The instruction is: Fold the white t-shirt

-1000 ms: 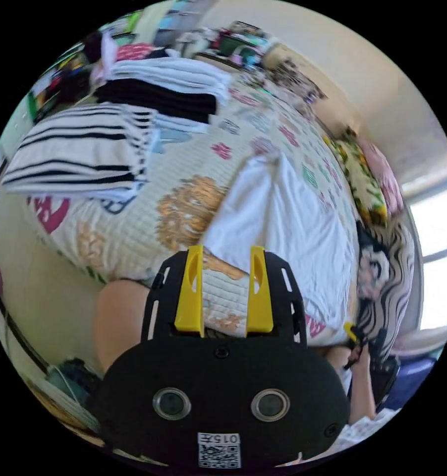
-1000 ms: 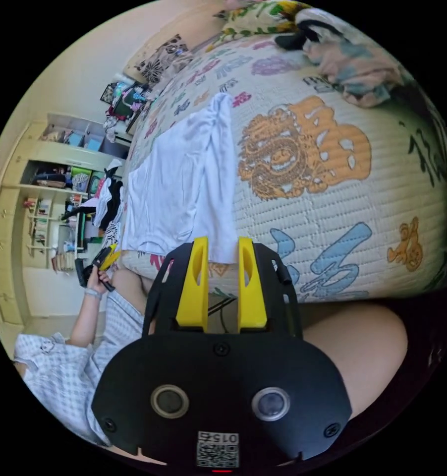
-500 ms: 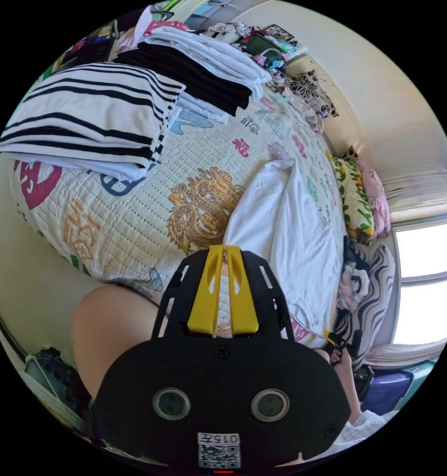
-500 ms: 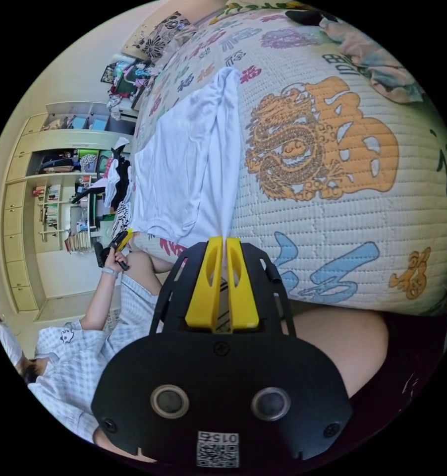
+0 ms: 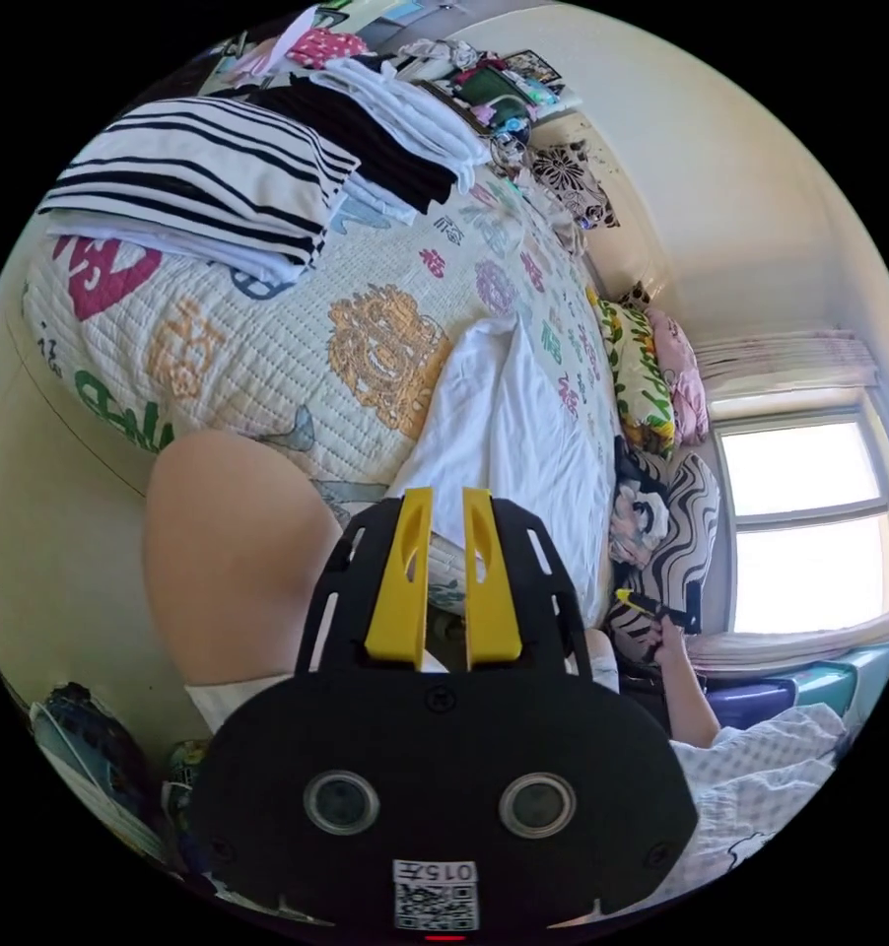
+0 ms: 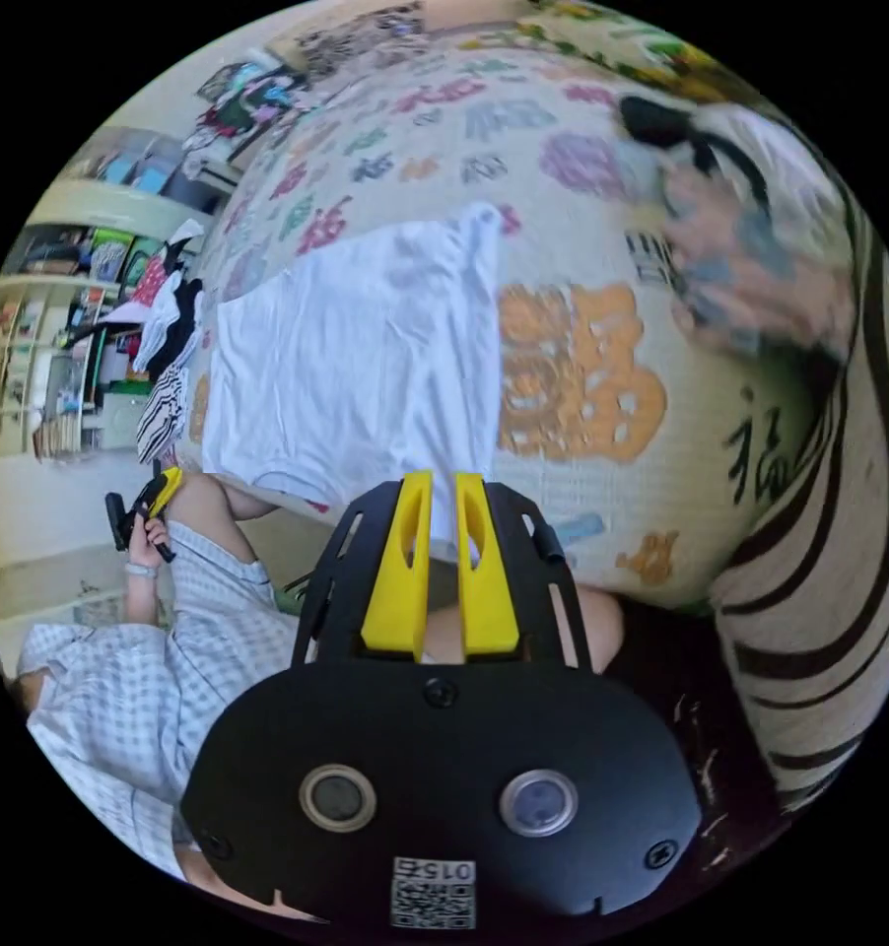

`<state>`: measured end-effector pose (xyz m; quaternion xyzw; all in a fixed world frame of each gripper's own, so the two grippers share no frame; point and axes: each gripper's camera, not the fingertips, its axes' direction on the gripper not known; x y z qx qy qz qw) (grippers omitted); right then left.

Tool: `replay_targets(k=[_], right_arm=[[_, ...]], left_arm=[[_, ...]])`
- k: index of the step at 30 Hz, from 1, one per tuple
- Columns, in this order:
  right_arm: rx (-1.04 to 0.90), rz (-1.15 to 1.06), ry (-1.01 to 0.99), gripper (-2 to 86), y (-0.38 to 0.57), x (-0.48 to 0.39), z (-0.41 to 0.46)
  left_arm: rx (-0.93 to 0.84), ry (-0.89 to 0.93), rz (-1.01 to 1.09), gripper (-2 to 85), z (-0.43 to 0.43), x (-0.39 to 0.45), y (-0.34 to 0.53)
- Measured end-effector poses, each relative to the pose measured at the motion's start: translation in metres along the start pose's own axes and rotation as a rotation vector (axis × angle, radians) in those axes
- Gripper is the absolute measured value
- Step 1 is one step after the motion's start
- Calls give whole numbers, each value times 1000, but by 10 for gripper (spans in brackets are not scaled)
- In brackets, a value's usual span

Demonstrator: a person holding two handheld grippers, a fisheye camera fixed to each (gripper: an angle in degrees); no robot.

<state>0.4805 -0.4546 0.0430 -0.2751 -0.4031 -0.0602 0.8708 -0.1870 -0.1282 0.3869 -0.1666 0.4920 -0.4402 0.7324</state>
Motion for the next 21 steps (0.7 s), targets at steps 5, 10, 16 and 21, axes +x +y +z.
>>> replay_targets(k=[5,10,16,21], right_arm=[[26,-391,-15,78,-109,-158,6],[-77,-654,-84,99,-211,-307,67],[-318,-817,189,117,-299,-439,177],[-529,-931,423,121,-326,-487,244]], left_arm=[[-15,3,-22,100,18,-8,-16],[-74,-84,-16,114,35,-14,-33],[-157,-47,-50,111,49,-31,-39],[-201,-26,-42,96,57,-39,-42]])
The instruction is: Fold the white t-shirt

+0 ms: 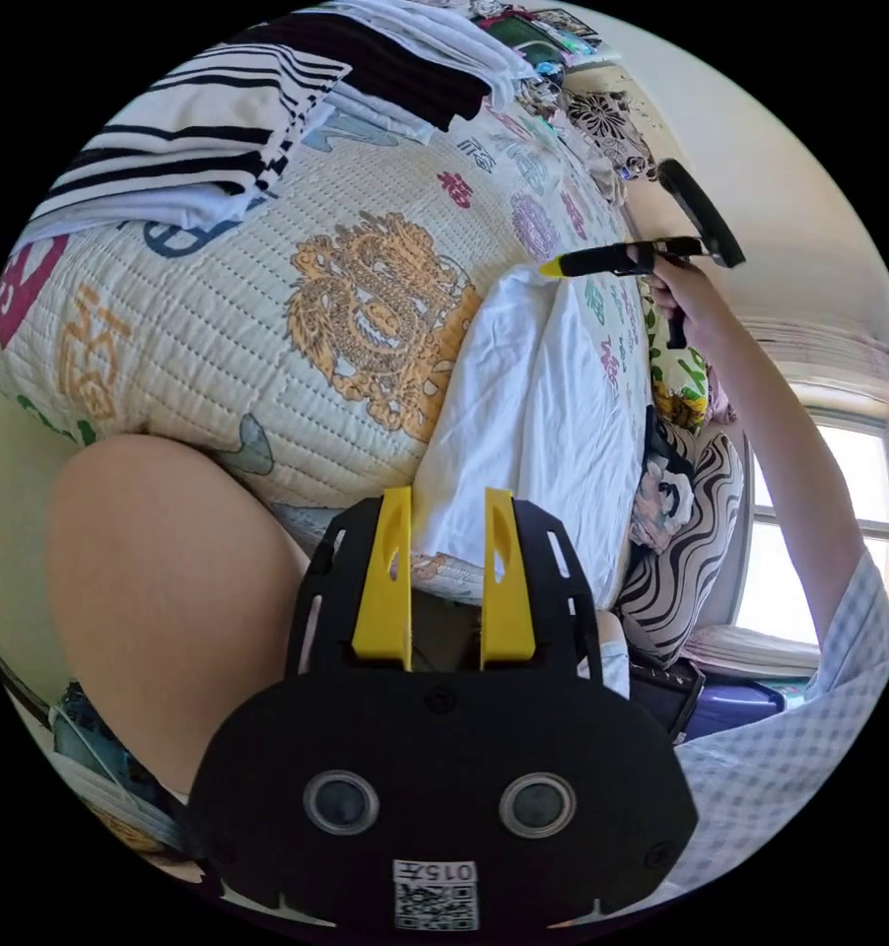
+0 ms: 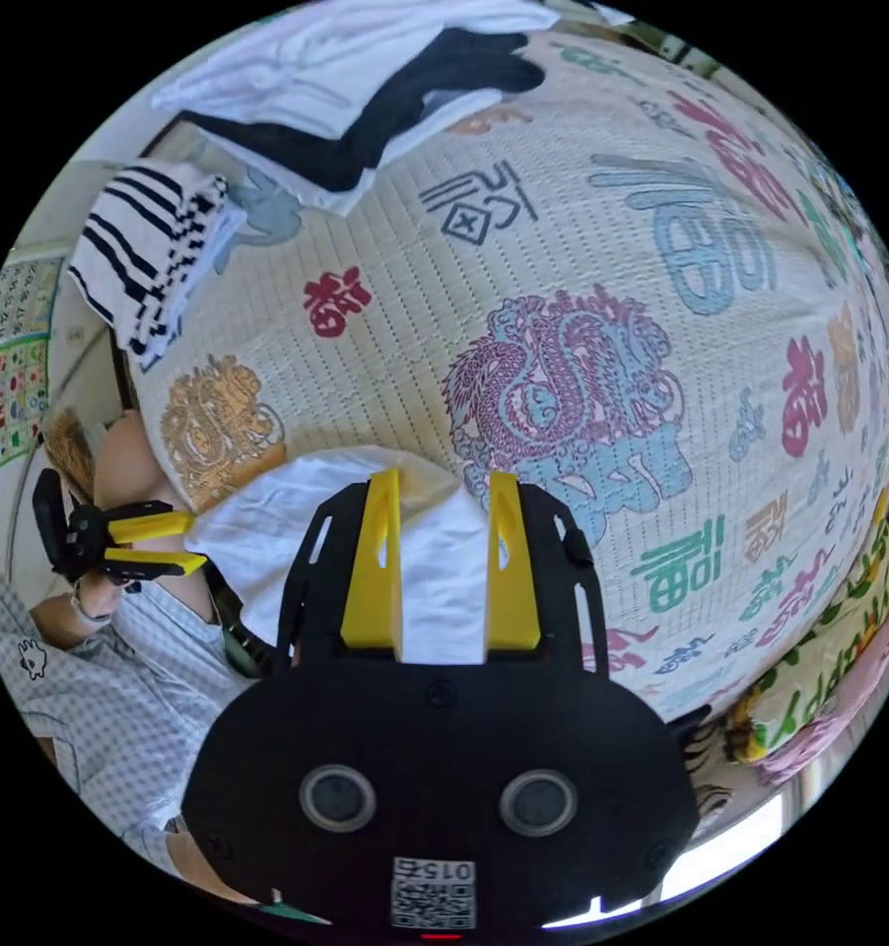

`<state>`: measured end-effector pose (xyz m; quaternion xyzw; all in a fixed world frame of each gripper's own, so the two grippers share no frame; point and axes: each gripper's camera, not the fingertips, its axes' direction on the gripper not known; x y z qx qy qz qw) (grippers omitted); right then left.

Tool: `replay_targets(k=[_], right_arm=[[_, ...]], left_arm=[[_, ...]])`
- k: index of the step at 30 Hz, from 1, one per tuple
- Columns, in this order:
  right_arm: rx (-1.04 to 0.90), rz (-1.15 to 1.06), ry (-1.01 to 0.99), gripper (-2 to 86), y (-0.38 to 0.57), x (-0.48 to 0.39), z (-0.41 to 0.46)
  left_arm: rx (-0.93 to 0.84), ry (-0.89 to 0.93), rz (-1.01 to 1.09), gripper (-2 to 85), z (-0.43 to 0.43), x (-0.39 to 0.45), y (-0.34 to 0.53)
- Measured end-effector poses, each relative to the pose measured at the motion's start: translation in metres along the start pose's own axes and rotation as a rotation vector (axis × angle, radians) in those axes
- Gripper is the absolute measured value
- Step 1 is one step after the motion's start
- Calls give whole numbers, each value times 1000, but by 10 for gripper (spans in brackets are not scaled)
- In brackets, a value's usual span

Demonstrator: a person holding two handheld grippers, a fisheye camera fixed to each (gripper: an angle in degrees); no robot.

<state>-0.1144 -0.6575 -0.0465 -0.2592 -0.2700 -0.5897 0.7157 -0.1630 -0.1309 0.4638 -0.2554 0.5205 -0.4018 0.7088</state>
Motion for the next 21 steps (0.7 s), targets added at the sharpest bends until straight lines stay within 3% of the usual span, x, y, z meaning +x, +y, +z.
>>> replay_targets(k=[3,5,9,15,21], right_arm=[[-85,-23,50,79,-23,1,2],[-106,-36,19,26,-32,4,-3],[-98,-16,15,5,-39,8,-10],[120,-15,-151,-2,-25,17,-51],[313,-74,-251,-2,64,42,-88]], left_arm=[[18,62,-18,18,-1,-11,0],[41,81,-35,3,-4,-17,0],[98,169,-36,-6,-17,-28,9],[227,113,61,-7,-61,-31,30],[235,96,356,-7,-70,27,65]])
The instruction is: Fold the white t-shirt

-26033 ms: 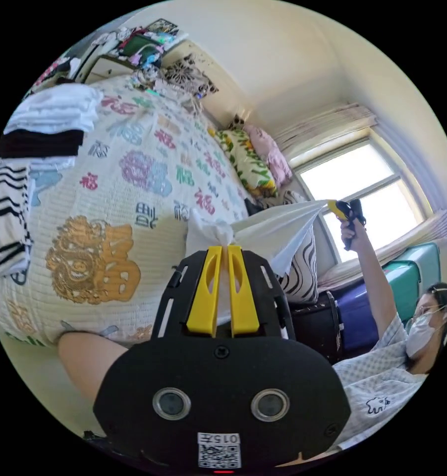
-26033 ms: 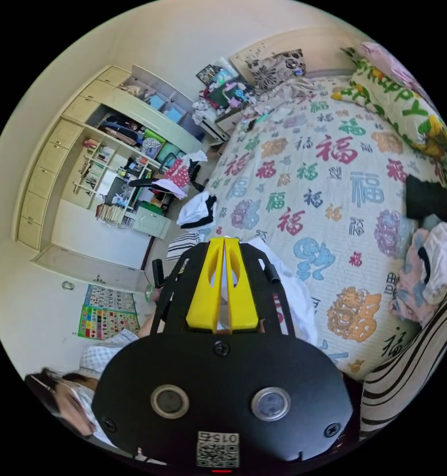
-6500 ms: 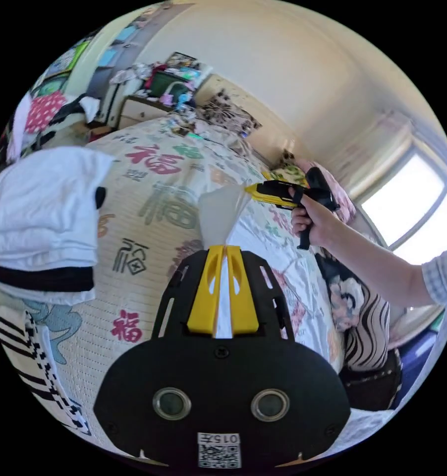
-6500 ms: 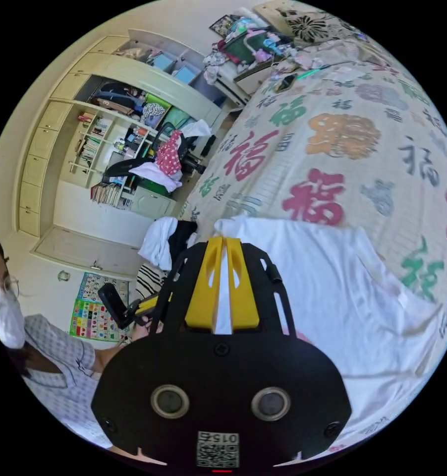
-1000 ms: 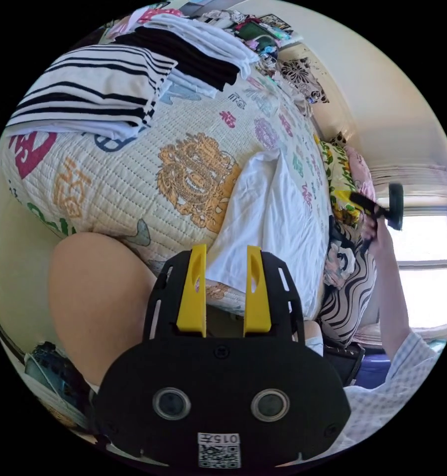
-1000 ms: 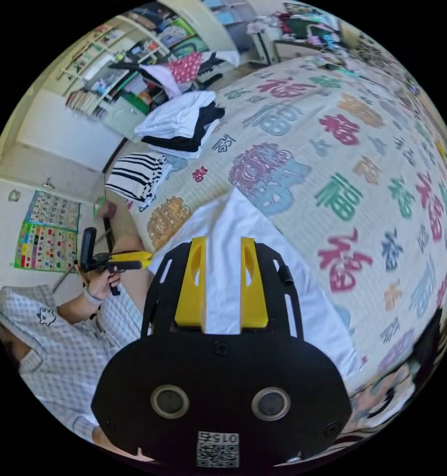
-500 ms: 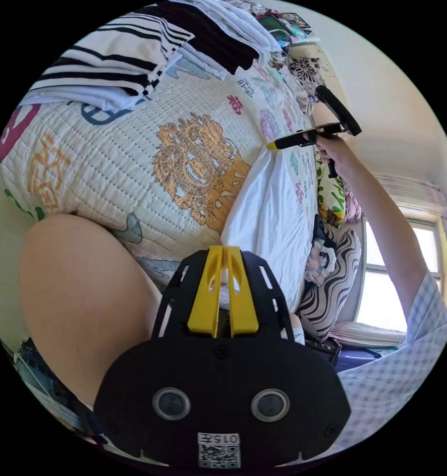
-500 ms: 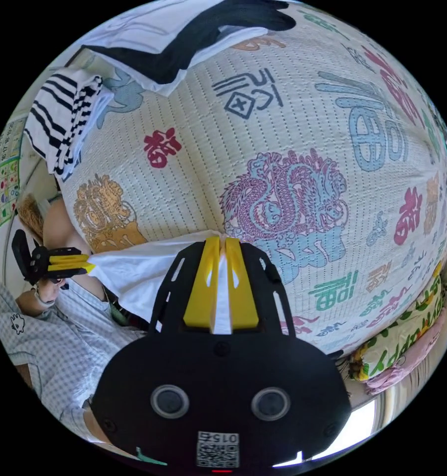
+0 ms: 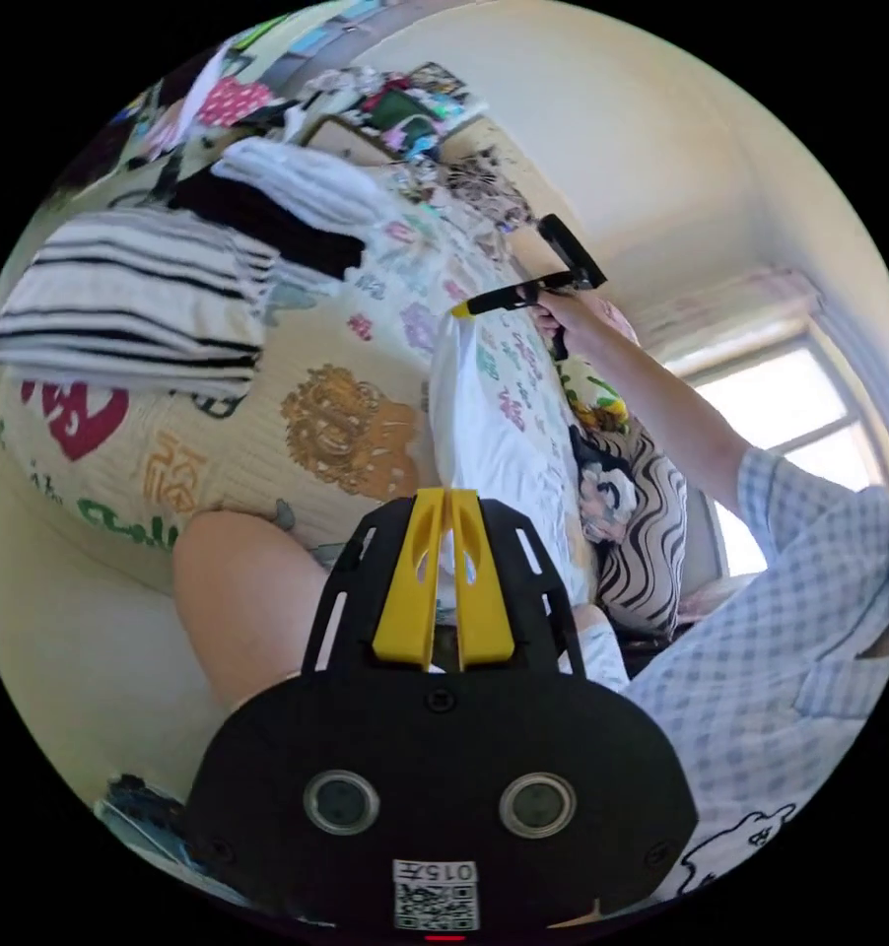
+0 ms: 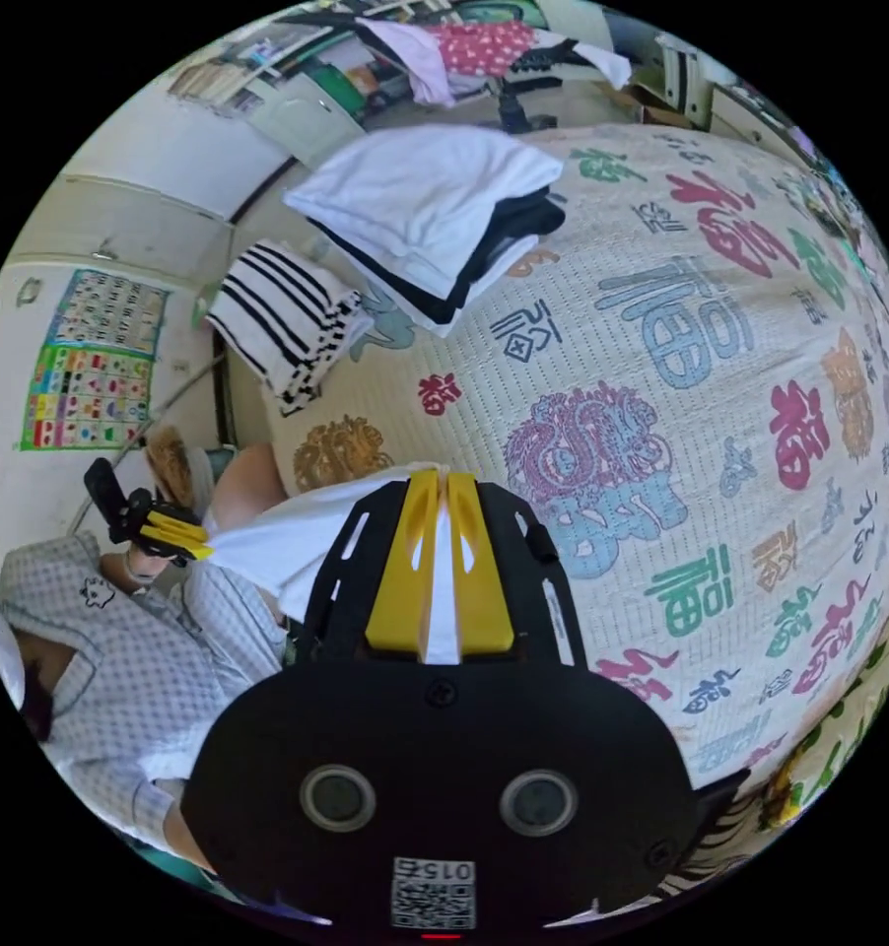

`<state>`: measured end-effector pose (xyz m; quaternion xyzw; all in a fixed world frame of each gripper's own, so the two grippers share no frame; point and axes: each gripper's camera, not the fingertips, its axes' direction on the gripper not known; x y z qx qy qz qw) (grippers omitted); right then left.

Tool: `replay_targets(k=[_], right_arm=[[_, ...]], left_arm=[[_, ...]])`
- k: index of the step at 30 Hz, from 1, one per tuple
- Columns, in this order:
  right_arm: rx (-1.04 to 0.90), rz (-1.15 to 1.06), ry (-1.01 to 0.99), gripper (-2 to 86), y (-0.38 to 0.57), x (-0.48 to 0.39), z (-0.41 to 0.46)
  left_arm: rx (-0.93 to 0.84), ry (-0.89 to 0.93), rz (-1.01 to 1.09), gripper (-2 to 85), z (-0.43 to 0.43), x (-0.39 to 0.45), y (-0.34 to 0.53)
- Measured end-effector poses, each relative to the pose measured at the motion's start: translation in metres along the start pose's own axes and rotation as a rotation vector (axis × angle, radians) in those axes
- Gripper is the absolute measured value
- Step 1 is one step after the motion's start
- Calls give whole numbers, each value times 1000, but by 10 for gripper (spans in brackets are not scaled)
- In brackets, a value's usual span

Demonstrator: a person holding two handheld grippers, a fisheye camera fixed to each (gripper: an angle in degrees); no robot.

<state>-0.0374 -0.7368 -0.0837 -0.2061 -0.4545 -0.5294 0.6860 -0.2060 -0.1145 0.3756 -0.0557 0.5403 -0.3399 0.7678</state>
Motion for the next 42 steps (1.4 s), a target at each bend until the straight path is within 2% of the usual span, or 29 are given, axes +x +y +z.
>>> replay_targets(k=[8,12,16,24,29,33,35,37,38,40,42], right_arm=[[274,86,-136,0,243,64,-77],[363,164,-201,1,349,110,-68],[467,249,-308,4,448,167,-34],[618,292,-418,16,552,225,8],[683,427,-419,51,611,241,14],[677,472,-324,99,635,229,1],[644,476,-311,108,637,217,-3],[619,466,-334,112,636,206,-3],[631,455,-335,112,638,194,-3],[656,465,-333,107,647,172,1],[673,480,-335,107,661,147,9]], left_arm=[[-145,116,485,-6,84,145,27],[-264,171,651,-5,167,206,47],[-397,141,781,-4,254,251,68],[-554,96,855,1,360,295,84],[-657,78,869,28,411,304,90],[-682,199,822,62,416,309,76],[-657,277,803,66,405,310,61],[-536,315,798,65,382,307,25],[-498,283,801,65,378,306,13],[-400,95,810,78,375,298,-44],[-386,64,791,88,381,292,-88]])
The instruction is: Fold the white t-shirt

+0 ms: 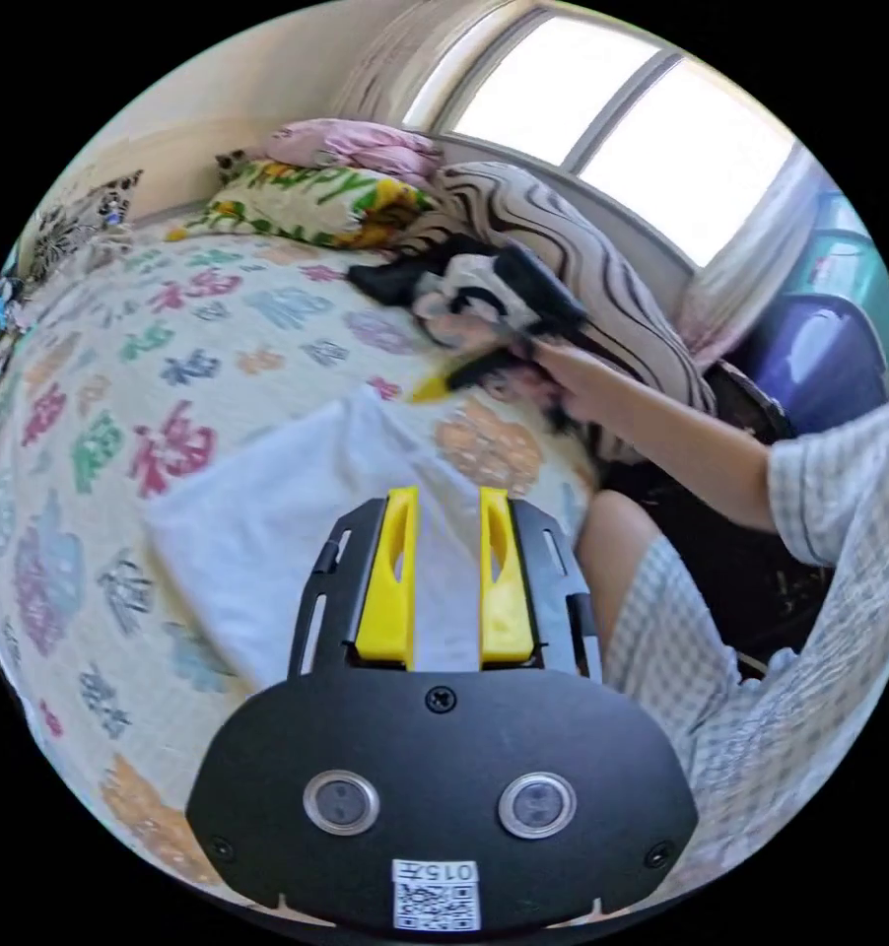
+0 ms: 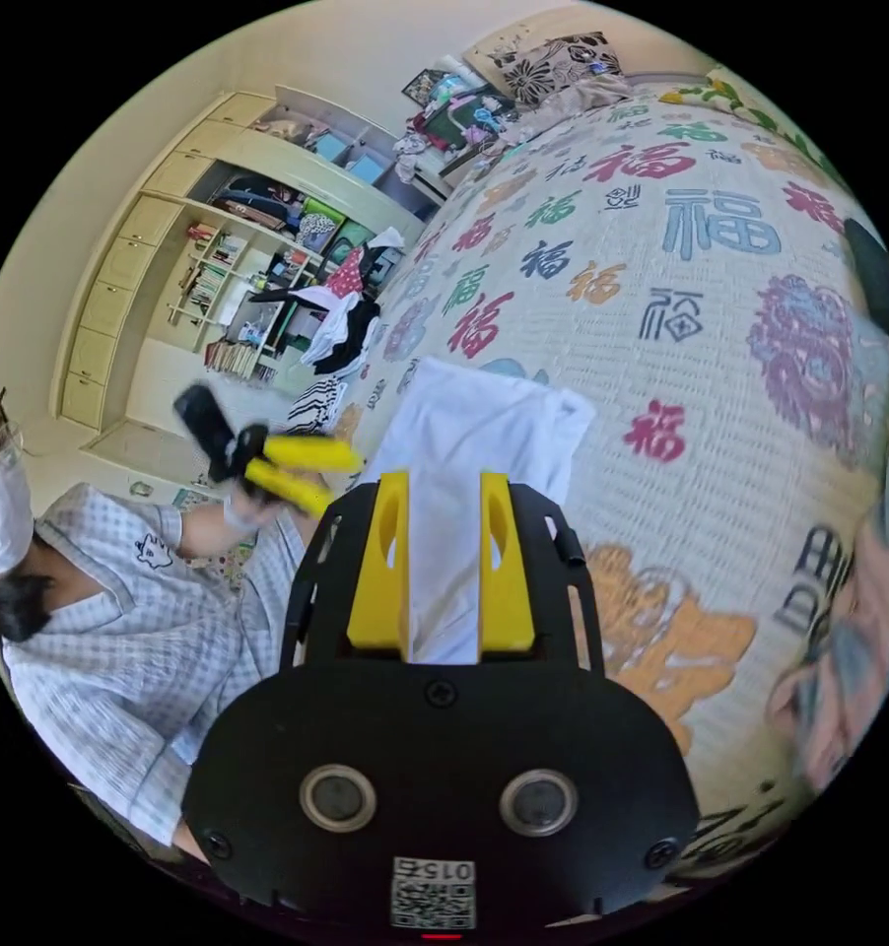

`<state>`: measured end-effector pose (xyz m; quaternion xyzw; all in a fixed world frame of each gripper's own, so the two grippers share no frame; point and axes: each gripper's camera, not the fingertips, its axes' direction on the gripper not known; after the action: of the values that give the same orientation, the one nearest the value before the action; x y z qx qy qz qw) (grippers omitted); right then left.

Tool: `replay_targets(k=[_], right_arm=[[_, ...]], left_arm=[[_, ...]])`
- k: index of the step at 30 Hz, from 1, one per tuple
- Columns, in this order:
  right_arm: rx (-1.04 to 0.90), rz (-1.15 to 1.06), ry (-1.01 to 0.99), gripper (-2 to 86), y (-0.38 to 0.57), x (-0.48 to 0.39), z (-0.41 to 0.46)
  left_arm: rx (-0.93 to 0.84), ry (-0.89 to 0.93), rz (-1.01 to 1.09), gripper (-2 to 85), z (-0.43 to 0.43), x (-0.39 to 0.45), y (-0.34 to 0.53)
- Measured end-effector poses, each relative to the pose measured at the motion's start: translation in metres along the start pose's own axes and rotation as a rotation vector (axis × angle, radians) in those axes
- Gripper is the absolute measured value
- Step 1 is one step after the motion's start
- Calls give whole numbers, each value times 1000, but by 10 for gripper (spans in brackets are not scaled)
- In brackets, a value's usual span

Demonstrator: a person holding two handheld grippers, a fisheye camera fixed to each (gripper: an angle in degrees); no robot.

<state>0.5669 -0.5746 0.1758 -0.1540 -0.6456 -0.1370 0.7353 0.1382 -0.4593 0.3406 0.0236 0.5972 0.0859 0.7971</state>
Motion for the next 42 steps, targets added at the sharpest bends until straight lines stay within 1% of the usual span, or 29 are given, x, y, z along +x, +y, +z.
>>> replay_targets(k=[2,4,6,8,12,13,17,18,20,22,24,25,26,28,31,32,34,39,42], right_arm=[[-15,59,24,107,38,-11,4],[-40,65,48,105,61,-21,11],[-99,70,87,105,75,-27,20],[-170,75,153,106,82,-30,34],[-267,30,209,91,89,-36,49],[-300,24,218,83,93,-37,51],[-457,10,259,63,119,-35,57],[-466,13,257,63,123,-34,56],[-420,54,204,65,138,-31,44],[-339,105,150,73,146,-27,32],[-271,133,131,80,151,-26,25],[-261,144,151,81,152,-25,25],[-285,149,171,81,153,-24,30],[-338,159,142,75,153,-21,41],[-399,160,173,29,160,-21,52],[-399,163,184,9,165,-21,52],[-380,179,176,1,170,-20,48],[-357,213,227,-4,184,-19,33],[-323,254,198,0,195,-14,26]], left_arm=[[-4,19,-8,90,-1,-27,-28],[-56,-2,19,91,14,-42,-65],[-94,-8,41,90,33,-44,-88],[-142,-50,74,88,56,-40,-108],[-304,-78,128,78,114,-31,-138],[-343,-112,137,70,126,-30,-144],[-371,-88,113,46,138,-35,-158],[-357,-64,87,38,137,-39,-162],[-318,-22,51,25,131,-45,-166],[-219,-18,40,12,115,-48,-171],[-198,-11,50,8,110,-49,-176],[-232,-9,55,6,114,-49,-179],[-258,-11,61,5,117,-49,-181],[-341,-26,99,0,132,-45,-184],[-355,-41,115,-6,135,-44,-191],[-358,-38,108,-7,135,-45,-193],[-337,-45,87,-8,129,-50,-201],[-293,-70,58,-8,118,-59,-207],[-298,-32,8,-5,122,-68,-206]])
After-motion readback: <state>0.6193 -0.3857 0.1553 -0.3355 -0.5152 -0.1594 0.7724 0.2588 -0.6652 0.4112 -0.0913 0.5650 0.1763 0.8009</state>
